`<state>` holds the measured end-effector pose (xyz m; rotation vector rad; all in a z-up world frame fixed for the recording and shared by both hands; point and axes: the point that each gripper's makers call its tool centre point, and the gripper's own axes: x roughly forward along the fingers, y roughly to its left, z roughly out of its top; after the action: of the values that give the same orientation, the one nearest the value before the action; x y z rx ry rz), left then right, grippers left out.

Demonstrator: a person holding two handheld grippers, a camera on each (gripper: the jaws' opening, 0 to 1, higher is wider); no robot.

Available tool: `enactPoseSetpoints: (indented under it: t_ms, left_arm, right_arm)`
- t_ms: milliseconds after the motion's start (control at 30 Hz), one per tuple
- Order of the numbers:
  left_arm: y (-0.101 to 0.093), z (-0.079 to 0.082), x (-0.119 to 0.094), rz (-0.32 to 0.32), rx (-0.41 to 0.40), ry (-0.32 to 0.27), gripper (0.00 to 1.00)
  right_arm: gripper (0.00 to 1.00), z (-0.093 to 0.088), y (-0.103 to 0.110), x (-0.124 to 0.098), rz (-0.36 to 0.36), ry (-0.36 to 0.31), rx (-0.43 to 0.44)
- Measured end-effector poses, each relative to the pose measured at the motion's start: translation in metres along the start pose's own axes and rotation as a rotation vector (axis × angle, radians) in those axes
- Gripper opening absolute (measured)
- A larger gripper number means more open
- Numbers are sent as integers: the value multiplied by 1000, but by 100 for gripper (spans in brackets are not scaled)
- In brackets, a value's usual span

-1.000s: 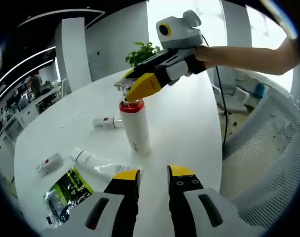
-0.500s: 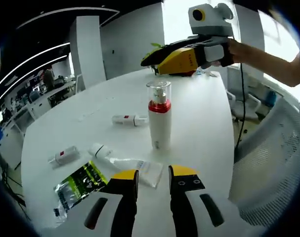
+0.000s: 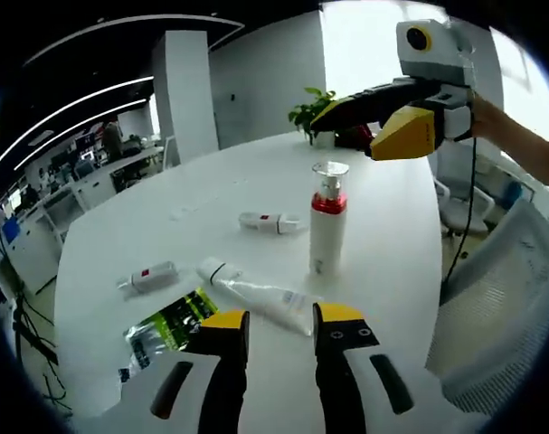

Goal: Arrange the skincare products in the storage area until every visible bottle or jar stands upright without overlapping.

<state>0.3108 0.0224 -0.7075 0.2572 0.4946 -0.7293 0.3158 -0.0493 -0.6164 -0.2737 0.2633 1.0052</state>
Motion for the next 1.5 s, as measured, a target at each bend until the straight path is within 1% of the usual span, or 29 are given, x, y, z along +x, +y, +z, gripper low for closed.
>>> enactPoseSetpoints:
  t_ms: [67, 167, 267, 333, 367, 433, 567, 667, 733, 800, 833, 967, 1067, 1200, 1300, 1333, 1367, 1500]
  left_arm:
    - [0, 2, -6, 15, 40, 2, 28]
    - [-3, 7, -14, 8, 42, -10, 31]
    - [-3, 13, -23, 23, 55, -29, 36]
    - [-2, 15, -32, 27, 59, -32, 41]
    - [-3, 17, -36, 28, 63, -41, 41]
    - [-2, 22, -47, 36, 51, -66, 43]
    - [-3, 26, -69, 59, 35, -99, 52]
    - [-4, 23, -80, 70, 29, -100, 54]
    - [-5, 21, -88, 81, 18, -110, 59]
    - [-4, 18, -91, 88, 7, -113, 63]
    - [-5, 17, -93, 88, 8, -115, 66]
    - [-5, 6, -103, 100, -15, -110, 69]
    - [-5, 2, -108, 110, -38, -128, 79]
    - [-4, -6, -114, 128, -78, -137, 84]
    - [-9, -13, -117, 115, -100, -137, 91]
    - [-11, -14, -118, 108, -103, -138, 91]
    - [-13, -15, -118, 101, -108, -139, 92]
    - [-18, -22, -120, 90, -126, -135, 99]
  right_arm:
    - [45, 0, 1, -6, -15, -11, 16]
    - [47, -1, 3, -14, -36, -14, 29]
    - [51, -6, 5, -23, -70, 15, 19]
    - [52, -10, 8, -29, -89, 43, 59]
    - [53, -10, 9, -31, -93, 40, 56]
    - [56, -11, 10, -36, -115, 38, 50]
    - [63, -17, 14, -43, -142, 54, 57]
    - [68, -22, 18, -46, -155, 62, 79]
    - [73, -24, 18, -50, -182, 61, 84]
    - [76, -30, 15, -54, -215, 76, 84]
    - [78, -32, 15, -55, -219, 80, 87]
    - [87, -45, 14, -62, -250, 109, 103]
    - [91, -56, 19, -67, -279, 143, 96]
    - [97, -67, 29, -71, -283, 173, 120]
    - [99, -76, 32, -75, -304, 193, 129]
    - [99, -77, 35, -76, -303, 196, 152]
    - [99, -79, 37, -77, -307, 186, 193]
    - [99, -85, 39, -82, -332, 206, 184]
